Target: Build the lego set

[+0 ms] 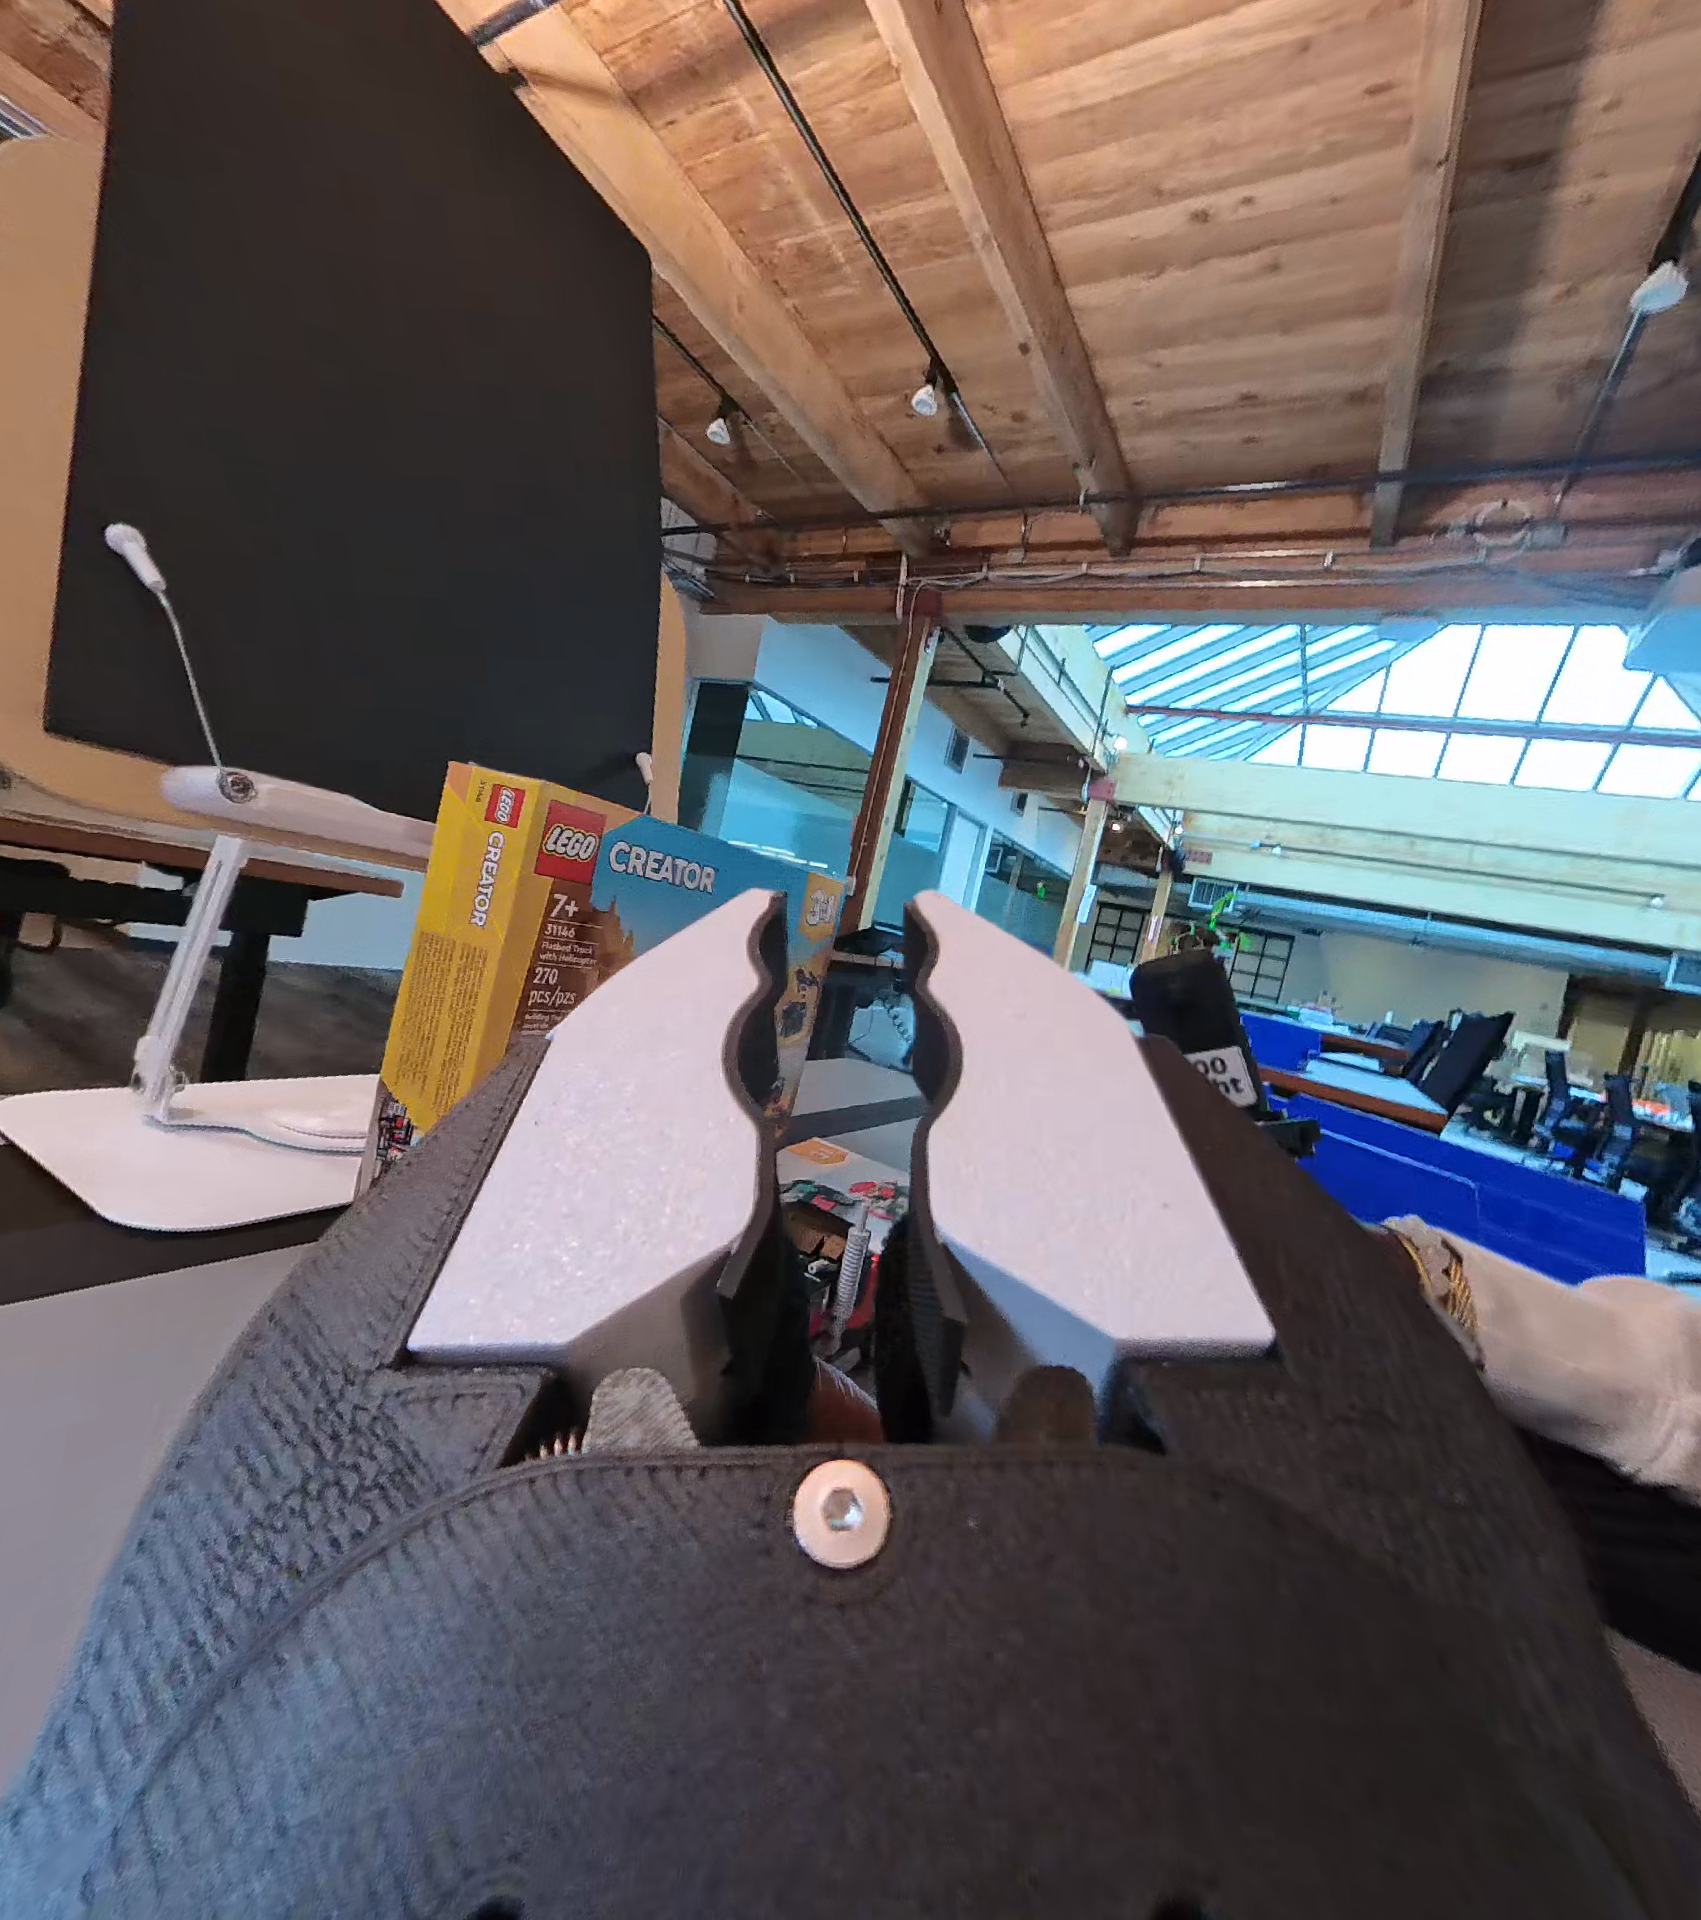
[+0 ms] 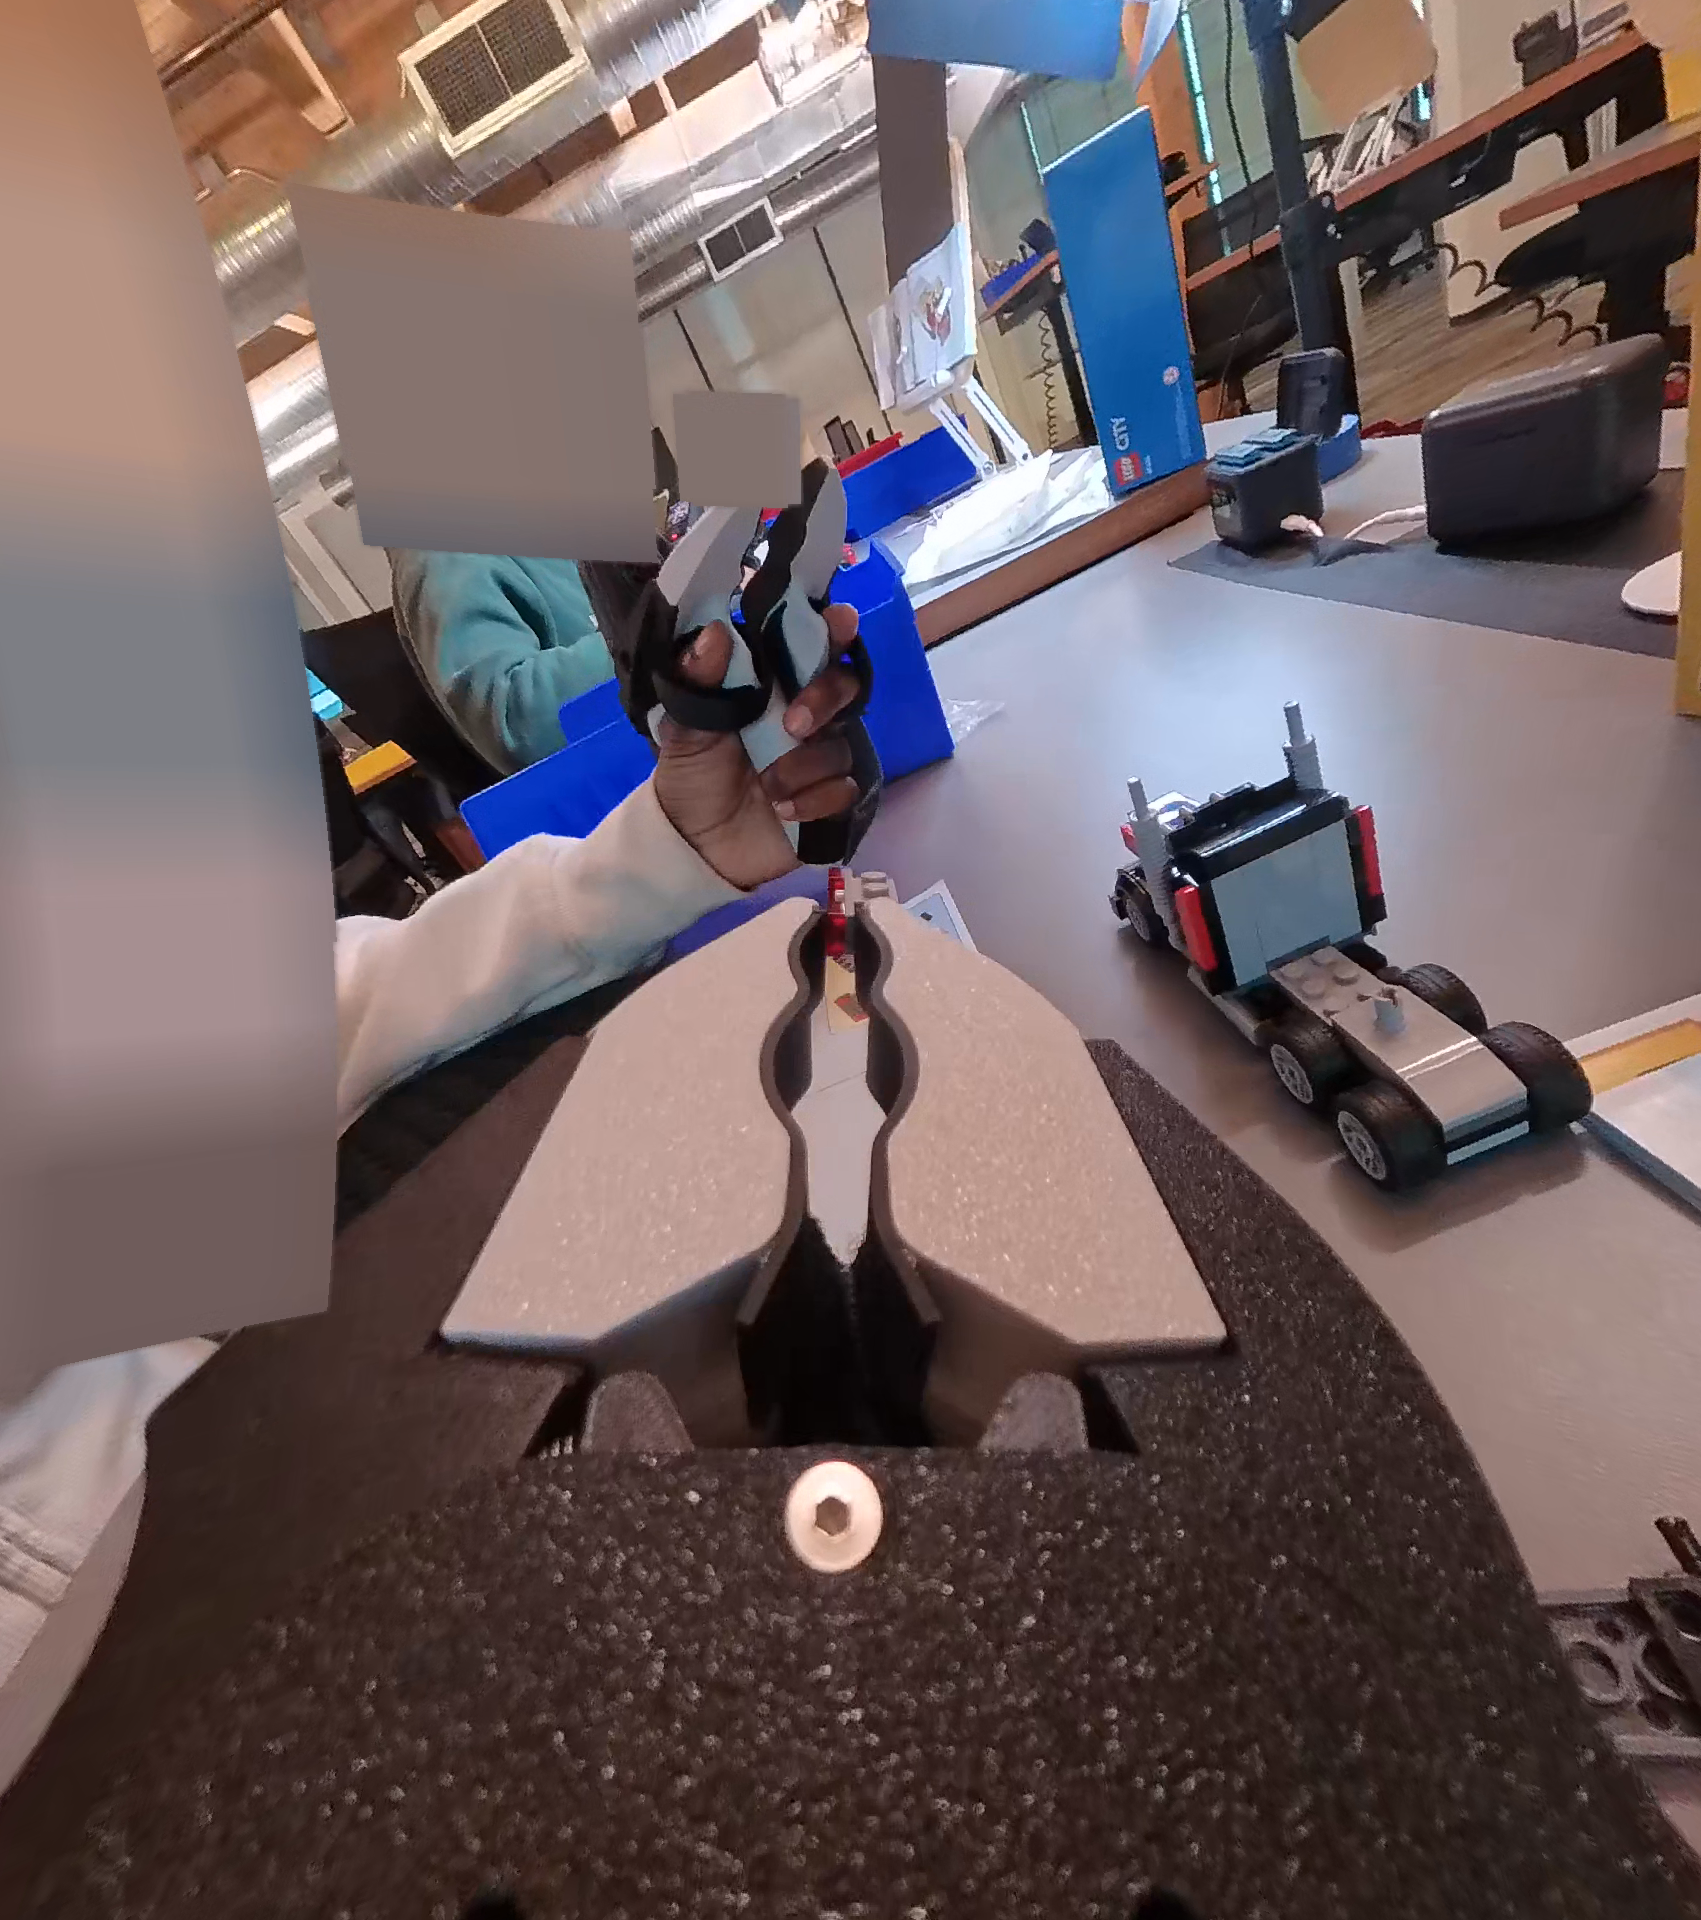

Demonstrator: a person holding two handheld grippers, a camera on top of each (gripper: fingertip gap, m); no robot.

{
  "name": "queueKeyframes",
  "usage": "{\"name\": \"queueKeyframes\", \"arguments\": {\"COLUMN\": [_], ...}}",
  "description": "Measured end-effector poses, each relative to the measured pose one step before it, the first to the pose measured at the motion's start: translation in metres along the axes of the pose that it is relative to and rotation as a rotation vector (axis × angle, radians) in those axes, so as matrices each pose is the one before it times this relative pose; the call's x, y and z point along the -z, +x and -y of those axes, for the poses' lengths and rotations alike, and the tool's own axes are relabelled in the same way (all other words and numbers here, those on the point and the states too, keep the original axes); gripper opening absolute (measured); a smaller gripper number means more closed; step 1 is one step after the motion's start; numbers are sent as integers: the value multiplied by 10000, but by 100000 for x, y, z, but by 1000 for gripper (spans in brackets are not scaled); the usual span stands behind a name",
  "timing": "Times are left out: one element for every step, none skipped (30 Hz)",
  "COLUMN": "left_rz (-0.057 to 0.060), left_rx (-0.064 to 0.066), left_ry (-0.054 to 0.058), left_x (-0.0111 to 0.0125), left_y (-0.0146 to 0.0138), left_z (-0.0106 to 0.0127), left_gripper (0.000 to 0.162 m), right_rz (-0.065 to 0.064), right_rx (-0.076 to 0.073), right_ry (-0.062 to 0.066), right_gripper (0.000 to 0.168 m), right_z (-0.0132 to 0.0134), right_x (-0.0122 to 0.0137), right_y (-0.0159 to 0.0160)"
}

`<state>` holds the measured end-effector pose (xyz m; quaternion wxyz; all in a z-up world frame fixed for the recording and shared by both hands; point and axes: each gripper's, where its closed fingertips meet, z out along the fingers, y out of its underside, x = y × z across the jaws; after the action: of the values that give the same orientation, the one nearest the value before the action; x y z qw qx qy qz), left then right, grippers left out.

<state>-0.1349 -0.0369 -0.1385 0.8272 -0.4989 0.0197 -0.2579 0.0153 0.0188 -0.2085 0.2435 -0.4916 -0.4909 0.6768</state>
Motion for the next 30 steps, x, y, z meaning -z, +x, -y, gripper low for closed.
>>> {"name": "queueKeyframes", "arguments": {"left_rz": [-47,-82,-112,-109,-97,-97,-130,-148,-107,-72,-104,-144,-151,-171,-268,-439,-539,-491,-383,-266,-81,78,99,33,96,110,-65,-32,71,98], "left_rx": [-138,-121,-111,-117,-139,-159,-144,-122,-116,-118,-119,-115,-116,-106,-71,-26,-43,-155,-301,-422,-494,-492,-456,-452,-435,-385,-285,-159,-134,-227], "left_ry": [-130,-173,-197,-219,-235,-238,-258,-261,-228,-178,-136,-143,-178,-188,-173,-166,-208,-306,-410,-446,-400,-286,-171,-158,-92,-25,62,103,33,-101], "left_x": [-119,-156,-182,-203,-187,-218,-241,-225,-197,-130,-63,-47,-45,-82,-168,-291,-406,-524,-585,-621,-578,-506,-406,-296,-156,-66,-11,26,14,-40], "left_y": [176,227,272,264,264,265,290,313,241,188,222,285,290,340,498,788,1022,1048,972,850,604,360,290,324,176,75,244,135,-45,-45], "left_z": [-174,-286,-355,-417,-497,-538,-526,-484,-392,-276,-213,-203,-251,-282,-278,-251,-288,-391,-489,-534,-444,-275,-112,-80,69,202,328,320,169,-38], "left_gripper": [21,21,21,21,21,21,21,21,21,21,21,21,21,21,21,22,23,24,26,27,28,28,28,28,27,27,27,27,27,27], "right_rz": [5,31,40,44,13,25,56,-9,-19,20,37,42,30,54,168,326,368,300,267,235,149,118,154,291,395,541,356,57,-90,-33], "right_rx": [59,39,44,52,62,0,-15,-31,-78,-74,-98,-163,-232,-316,-462,-608,-671,-625,-529,-429,-373,-297,-202,-154,-180,-210,-149,11,80,8], "right_ry": [34,26,14,-8,14,30,46,57,33,52,53,0,-24,-12,4,28,24,3,-84,-232,-321,-337,-189,75,409,253,96,-7,-88,-108], "right_gripper": [5,5,5,5,5,5,5,5,5,5,5,5,5,5,5,5,5,5,4,5,5,5,5,5,5,5,5,5,5,5], "right_z": [33,12,33,-32,-28,78,55,55,48,61,50,-25,-70,-72,-50,-37,-90,-131,-242,-425,-541,-558,-367,20,535,323,126,-5,-115,-149], "right_x": [39,32,16,56,55,13,26,33,13,-13,-48,-70,-71,-39,-59,-92,-140,-186,-237,-282,-324,-310,-300,-245,-29,-33,-32,-8,-30,-74], "right_y": [-17,-40,-17,-48,-10,4,-51,33,71,23,10,43,69,49,-129,-339,-399,-319,-283,-261,-158,-152,-237,-438,-560,-746,-478,-84,96,25]}}
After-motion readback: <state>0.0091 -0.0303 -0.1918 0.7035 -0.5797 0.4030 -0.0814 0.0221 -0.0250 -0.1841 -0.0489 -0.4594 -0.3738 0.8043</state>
